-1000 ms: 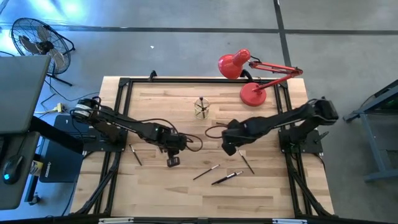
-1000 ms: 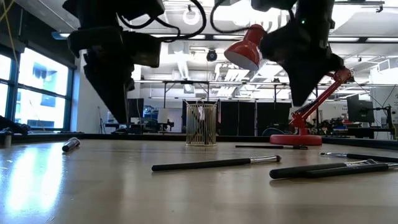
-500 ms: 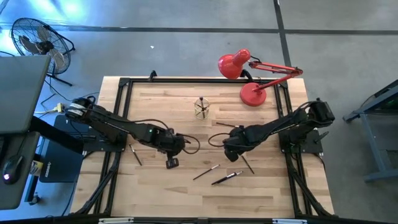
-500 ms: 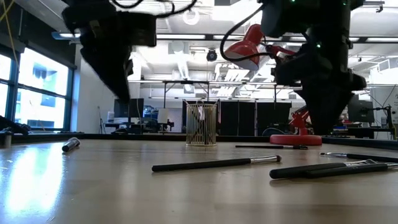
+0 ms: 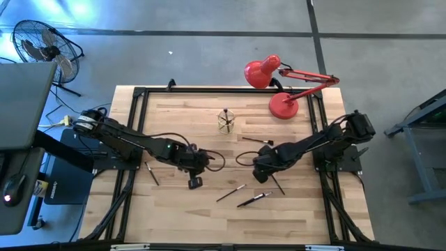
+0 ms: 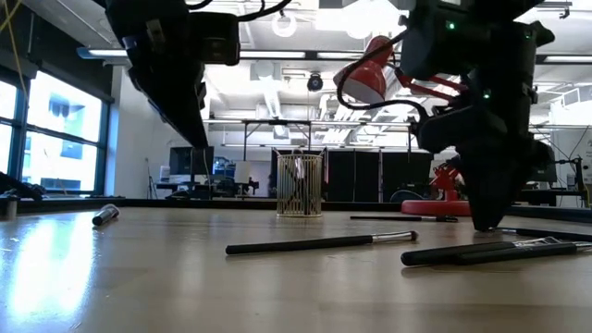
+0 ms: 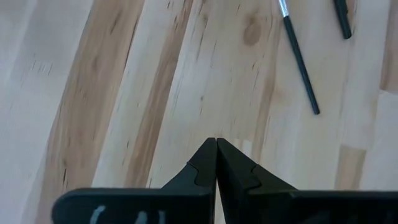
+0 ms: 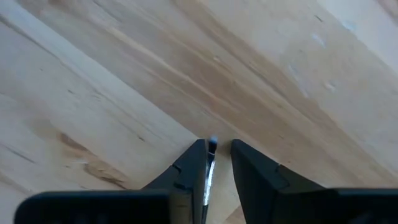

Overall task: Pick & Place Makeup Brushes
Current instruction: Put the eyeshadow brush into the makeup brush holder

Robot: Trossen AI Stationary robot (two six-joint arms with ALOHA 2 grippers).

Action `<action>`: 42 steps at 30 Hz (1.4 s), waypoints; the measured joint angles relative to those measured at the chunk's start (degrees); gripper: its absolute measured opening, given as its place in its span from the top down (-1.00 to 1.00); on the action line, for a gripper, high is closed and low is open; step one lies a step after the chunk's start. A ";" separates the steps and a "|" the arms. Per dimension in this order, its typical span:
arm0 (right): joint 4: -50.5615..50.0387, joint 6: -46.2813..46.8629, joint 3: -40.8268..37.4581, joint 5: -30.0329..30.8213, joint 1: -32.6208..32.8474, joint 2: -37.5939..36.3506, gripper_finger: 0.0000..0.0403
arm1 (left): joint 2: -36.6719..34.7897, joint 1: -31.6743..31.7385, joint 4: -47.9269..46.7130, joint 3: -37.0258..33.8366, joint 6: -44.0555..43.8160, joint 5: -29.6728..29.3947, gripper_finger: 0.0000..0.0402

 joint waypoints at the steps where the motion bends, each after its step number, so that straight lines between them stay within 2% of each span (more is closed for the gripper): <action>1: 0.51 -0.03 -0.40 -0.29 0.00 -0.09 0.65 | 0.00 0.01 0.05 0.00 0.00 0.02 1.00; 6: 2.64 -0.01 -1.83 -0.16 0.26 -0.30 0.73 | 0.02 0.00 1.33 0.00 -0.06 0.50 1.00; 12: 3.08 -0.15 -2.01 1.87 0.33 -0.21 0.97 | 0.02 0.00 1.40 0.00 -0.48 0.30 1.00; 17: 3.55 -2.85 -1.46 2.68 0.58 -0.09 0.99 | 0.04 0.00 3.70 0.00 -1.23 -0.78 1.00; 26: 9.50 -5.60 -0.25 12.37 2.23 -4.92 1.00 | 0.07 0.02 8.68 0.02 -1.47 -4.99 0.97; 30: 11.21 -7.36 -0.34 16.75 2.33 -8.97 1.00 | 0.07 0.07 10.48 0.02 -1.53 -6.04 0.85; 36: 16.59 -11.31 -0.32 22.49 2.51 -15.16 1.00 | 0.11 0.07 16.24 0.02 -0.70 -7.91 0.53; 42: 30.07 -23.26 -0.31 28.44 2.98 -21.71 1.00 | 0.79 0.02 24.75 0.04 4.75 -13.40 0.31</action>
